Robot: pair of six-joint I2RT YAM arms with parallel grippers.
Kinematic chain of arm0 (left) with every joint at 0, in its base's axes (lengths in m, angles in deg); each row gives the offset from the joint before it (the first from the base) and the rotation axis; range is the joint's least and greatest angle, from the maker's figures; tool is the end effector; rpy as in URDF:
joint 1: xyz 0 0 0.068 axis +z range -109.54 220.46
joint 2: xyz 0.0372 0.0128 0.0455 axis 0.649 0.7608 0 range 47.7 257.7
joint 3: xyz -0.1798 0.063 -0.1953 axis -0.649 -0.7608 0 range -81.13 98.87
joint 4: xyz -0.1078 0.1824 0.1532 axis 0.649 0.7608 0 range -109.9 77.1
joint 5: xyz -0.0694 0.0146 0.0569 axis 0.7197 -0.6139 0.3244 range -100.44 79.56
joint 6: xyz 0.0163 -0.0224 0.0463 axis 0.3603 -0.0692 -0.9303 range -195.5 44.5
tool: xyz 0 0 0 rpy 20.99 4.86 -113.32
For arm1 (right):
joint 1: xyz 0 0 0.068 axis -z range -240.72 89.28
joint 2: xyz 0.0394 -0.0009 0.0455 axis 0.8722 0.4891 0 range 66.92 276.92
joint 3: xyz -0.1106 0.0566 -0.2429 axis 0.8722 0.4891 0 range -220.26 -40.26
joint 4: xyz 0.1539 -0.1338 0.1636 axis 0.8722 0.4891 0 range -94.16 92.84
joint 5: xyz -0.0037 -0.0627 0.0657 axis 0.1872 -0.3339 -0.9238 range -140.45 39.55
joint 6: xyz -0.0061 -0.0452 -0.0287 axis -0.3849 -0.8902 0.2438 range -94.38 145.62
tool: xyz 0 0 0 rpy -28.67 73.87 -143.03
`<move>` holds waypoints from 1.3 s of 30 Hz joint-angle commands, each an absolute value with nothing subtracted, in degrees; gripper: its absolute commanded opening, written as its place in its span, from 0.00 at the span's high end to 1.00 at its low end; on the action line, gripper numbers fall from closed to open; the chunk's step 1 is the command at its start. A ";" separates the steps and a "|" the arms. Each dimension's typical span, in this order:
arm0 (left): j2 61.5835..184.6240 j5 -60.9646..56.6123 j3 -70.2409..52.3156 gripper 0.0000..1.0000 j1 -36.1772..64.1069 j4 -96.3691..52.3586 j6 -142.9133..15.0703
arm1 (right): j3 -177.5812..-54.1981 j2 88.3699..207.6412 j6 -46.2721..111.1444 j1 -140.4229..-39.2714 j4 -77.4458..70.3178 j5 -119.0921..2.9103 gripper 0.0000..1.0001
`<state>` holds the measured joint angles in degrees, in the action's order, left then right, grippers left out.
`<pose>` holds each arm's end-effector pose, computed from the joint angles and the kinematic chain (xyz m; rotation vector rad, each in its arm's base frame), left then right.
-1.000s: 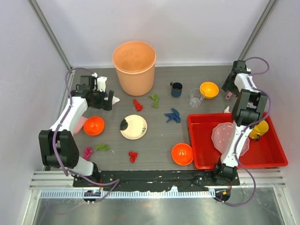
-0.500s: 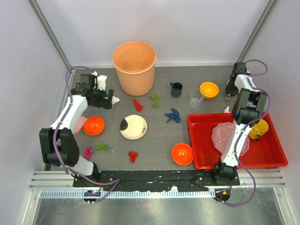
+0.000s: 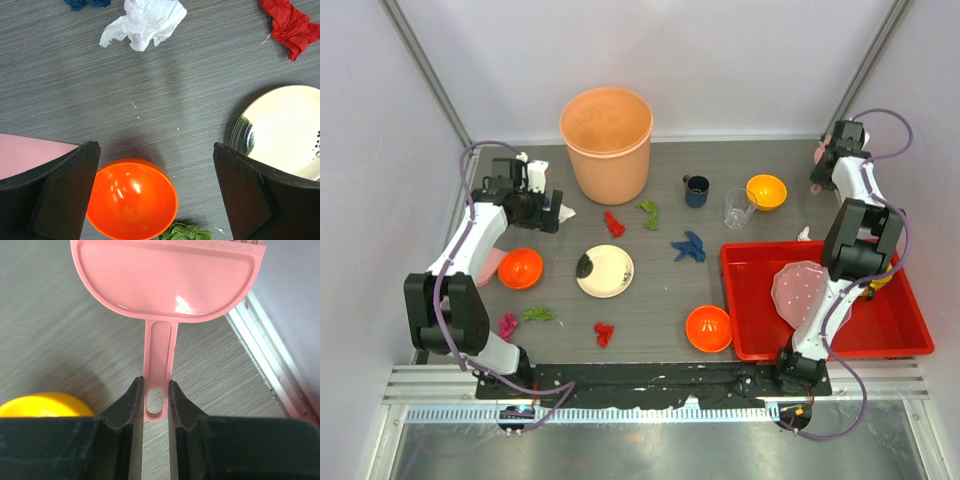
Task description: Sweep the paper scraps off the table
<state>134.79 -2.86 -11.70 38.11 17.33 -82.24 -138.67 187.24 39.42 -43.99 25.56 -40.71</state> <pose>0.3206 -0.0179 0.2706 0.2526 2.5093 -0.1363 0.4491 -0.1412 0.2202 0.7200 2.3606 -0.2321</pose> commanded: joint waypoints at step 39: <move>109.23 7.93 4.74 0.00 20.25 52.26 -164.34 | -130.52 155.07 53.83 -110.64 33.65 -66.79 0.99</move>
<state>114.79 11.30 5.39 20.32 48.50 -149.56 -130.32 153.60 48.58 -109.06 40.29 -63.33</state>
